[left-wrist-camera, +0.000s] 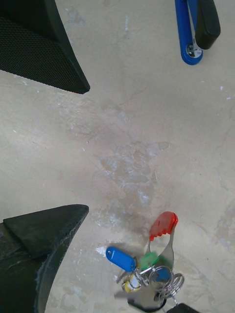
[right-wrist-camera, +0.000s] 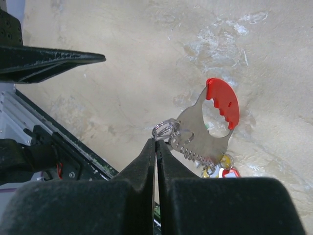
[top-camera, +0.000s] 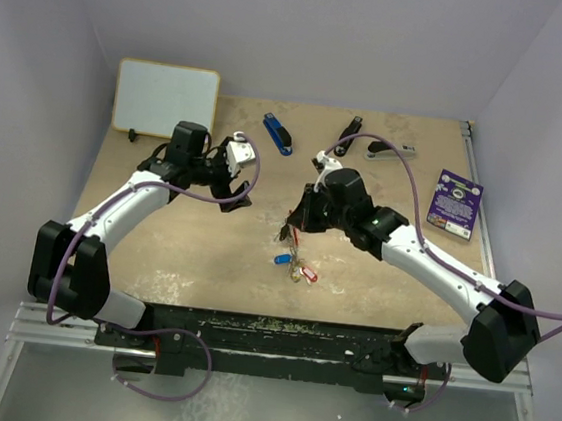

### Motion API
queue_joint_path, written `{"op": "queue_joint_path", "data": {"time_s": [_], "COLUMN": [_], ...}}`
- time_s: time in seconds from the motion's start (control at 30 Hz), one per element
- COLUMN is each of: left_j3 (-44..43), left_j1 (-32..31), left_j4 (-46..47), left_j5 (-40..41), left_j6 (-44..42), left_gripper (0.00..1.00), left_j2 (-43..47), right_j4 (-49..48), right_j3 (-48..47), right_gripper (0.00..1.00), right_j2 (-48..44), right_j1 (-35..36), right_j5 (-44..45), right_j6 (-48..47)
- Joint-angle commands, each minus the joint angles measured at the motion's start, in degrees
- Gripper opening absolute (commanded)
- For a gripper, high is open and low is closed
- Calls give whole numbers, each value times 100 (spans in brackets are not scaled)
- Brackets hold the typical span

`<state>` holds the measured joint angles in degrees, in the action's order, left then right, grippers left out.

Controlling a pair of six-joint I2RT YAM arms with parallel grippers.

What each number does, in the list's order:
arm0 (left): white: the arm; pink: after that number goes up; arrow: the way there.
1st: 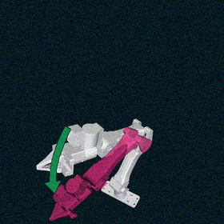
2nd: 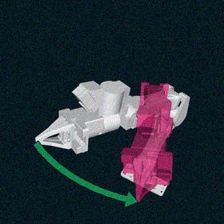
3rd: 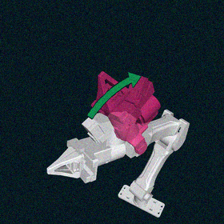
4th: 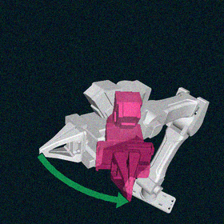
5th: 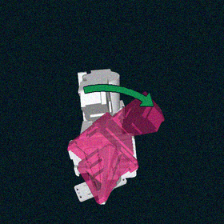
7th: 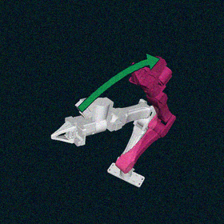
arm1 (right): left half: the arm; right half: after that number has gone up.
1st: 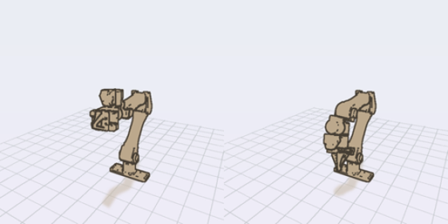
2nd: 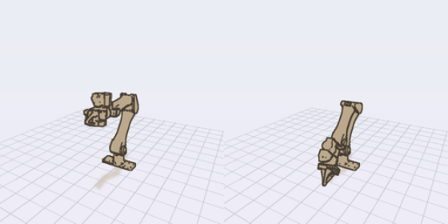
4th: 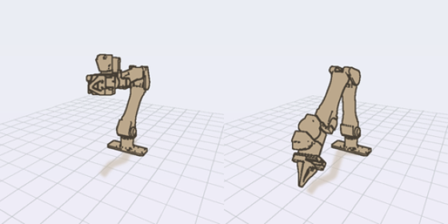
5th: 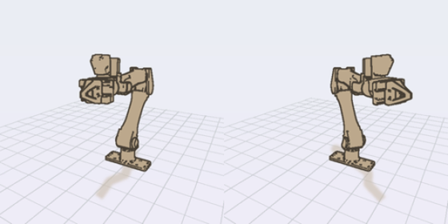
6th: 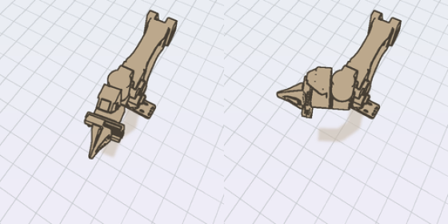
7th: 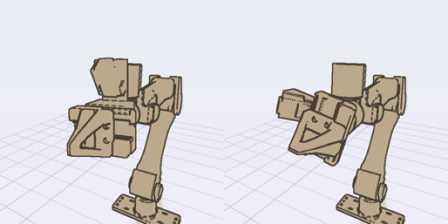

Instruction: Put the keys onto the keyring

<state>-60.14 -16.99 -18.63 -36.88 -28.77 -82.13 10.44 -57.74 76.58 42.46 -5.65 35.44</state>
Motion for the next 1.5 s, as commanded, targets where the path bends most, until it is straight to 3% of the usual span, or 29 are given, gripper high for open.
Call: {"op": "queue_joint_path", "data": {"time_s": [0.0,0.13,0.3,0.43,0.6,0.9,1.1,1.2,1.33,1.47], "left_j3": [-277,-307,-427,-213,-165,54,143,147,43,-175], "left_j1": [14,18,20,-4,-204,-1046,-1052,-1045,-723,-353], "left_j4": [-135,-266,-990,-521,256,221,226,248,865,874], "left_j5": [-583,-889,-2848,-3456,-3516,-3408,-3351,-3184,-2210,-1926], "left_j6": [-187,-278,-1228,-1488,-1483,-1989,-1831,-1686,-538,-478], "left_gripper": [98,98,98,98,98,98,86,88,89,90], "left_j2": [237,238,156,80,-47,-211,-247,-198,-142,-105], "right_j4": [-195,-128,56,421,658,714,666,553,604,411], "right_j3": [-45,-45,-45,-44,-65,-77,-45,220,309,388], "right_gripper": [0,0,0,0,0,0,0,0,0,0], "right_j2": [-315,-314,-275,-375,-479,-555,-595,-536,-257,106], "right_j1": [-227,-382,-394,-387,-394,-396,-389,-388,-472,-587], "right_j5": [-420,-794,-1374,-1412,-1438,-1467,-1463,-1335,-955,-1224], "right_j6": [84,-195,-623,-892,-1022,-988,-905,-763,-592,-549]}}
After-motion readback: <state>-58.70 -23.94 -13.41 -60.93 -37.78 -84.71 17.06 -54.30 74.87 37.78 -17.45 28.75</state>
